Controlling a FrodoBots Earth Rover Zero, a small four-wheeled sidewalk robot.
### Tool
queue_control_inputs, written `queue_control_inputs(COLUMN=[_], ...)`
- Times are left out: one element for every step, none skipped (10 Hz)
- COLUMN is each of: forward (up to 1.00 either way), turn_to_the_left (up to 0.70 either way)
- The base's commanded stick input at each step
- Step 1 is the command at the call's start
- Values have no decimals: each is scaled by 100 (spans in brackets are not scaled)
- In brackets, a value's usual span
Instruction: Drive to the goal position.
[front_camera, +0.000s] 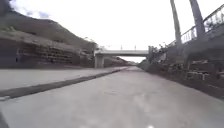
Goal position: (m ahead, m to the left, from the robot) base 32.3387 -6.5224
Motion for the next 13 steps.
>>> queue_control_inputs(forward=[70,70,70,70,70,70,70,70,70,70,70,70,70], turn_to_the_left=[-13,0,0,0,0,0,0,0,-8,-22,-18,-4,0])
